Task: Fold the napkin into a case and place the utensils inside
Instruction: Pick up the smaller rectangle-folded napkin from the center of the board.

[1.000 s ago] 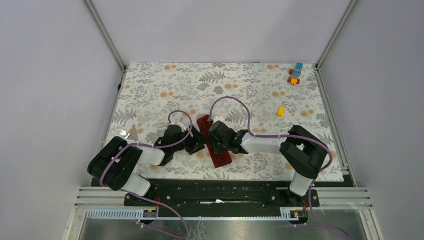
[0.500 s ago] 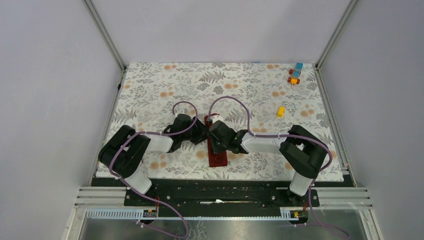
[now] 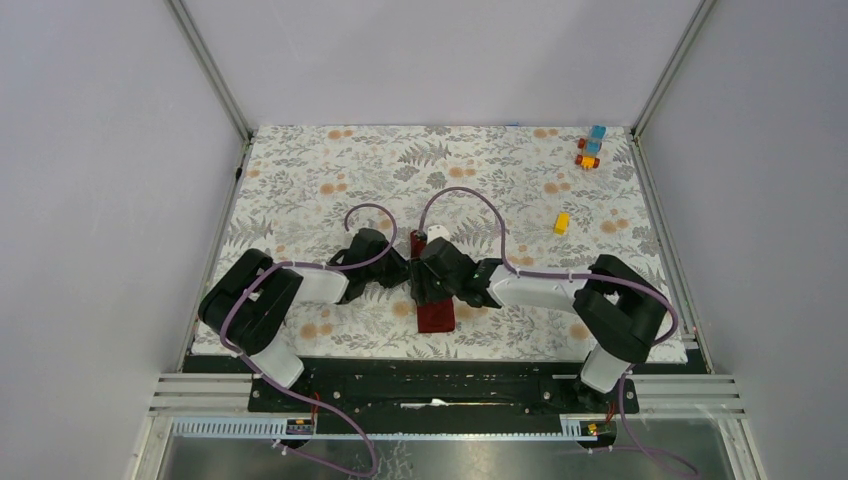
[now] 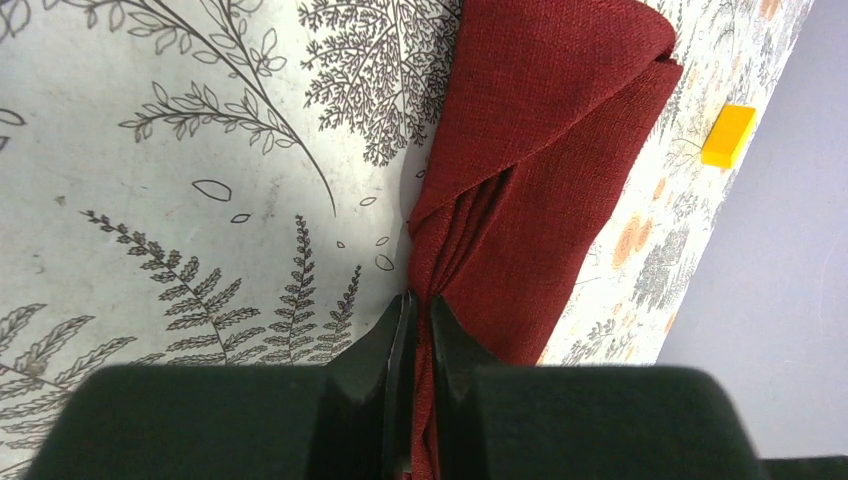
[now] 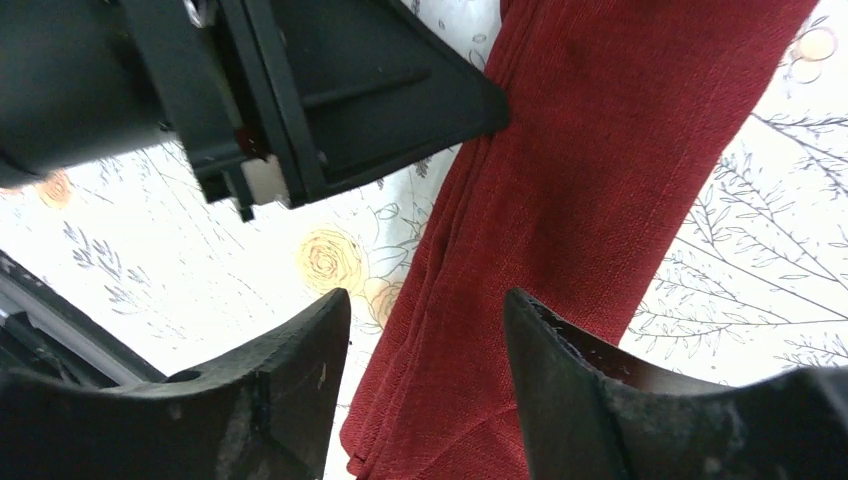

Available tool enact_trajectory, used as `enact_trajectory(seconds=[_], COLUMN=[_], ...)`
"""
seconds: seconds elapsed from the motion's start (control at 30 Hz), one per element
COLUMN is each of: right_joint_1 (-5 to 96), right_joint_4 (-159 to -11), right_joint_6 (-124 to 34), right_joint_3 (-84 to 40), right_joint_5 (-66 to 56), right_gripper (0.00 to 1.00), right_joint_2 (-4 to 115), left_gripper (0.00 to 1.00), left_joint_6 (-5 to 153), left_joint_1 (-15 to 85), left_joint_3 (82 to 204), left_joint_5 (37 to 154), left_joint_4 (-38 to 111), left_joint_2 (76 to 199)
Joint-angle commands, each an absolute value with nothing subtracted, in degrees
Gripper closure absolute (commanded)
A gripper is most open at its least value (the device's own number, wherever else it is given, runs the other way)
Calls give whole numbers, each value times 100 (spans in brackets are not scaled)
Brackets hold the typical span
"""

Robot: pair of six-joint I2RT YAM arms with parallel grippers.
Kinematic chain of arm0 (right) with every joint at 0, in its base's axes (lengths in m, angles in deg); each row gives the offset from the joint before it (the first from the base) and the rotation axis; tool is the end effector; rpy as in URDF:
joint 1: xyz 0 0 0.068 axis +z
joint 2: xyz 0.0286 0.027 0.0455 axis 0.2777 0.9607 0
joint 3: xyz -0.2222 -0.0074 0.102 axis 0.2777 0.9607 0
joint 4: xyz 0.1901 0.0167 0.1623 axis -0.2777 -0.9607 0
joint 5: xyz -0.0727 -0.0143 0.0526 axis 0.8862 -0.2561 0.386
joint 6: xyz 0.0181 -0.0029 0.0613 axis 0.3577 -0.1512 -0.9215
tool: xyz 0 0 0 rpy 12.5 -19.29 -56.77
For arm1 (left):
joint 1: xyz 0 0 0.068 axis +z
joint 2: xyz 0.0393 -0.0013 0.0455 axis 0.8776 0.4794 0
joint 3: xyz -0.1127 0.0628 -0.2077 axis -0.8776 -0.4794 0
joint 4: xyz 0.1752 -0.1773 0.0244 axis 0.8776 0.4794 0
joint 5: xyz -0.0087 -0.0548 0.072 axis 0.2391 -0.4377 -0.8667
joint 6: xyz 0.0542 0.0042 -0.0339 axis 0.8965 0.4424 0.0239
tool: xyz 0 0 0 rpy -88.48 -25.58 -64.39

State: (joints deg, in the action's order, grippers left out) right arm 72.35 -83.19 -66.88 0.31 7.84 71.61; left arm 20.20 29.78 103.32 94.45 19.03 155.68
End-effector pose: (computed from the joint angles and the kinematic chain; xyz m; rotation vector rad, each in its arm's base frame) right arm 0.1987 0.2890 0.1443 -0.5195 2.3399 0.6345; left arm 0.2453 -0.1582 0.0913 -0.6629 2.4166 -0.9505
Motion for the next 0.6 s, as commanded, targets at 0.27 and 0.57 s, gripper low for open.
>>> enact_trajectory(seconds=[0.27, 0.57], right_joint_1=[8167, 8547], right_joint_4=[-9262, -9746], right_joint_6=[-7004, -7156], right_joint_3=[-1003, -1442], right_joint_5=[3142, 3957], right_gripper=[44, 50], right_joint_2=[7654, 8300], left_gripper=[98, 100], left_joint_6=[2235, 2202], left_joint_1=[3021, 3119], left_joint_3=[10033, 9956], left_joint_5=[9242, 9364], left_joint_4=[2391, 2334], left_joint_2=[15768, 15729])
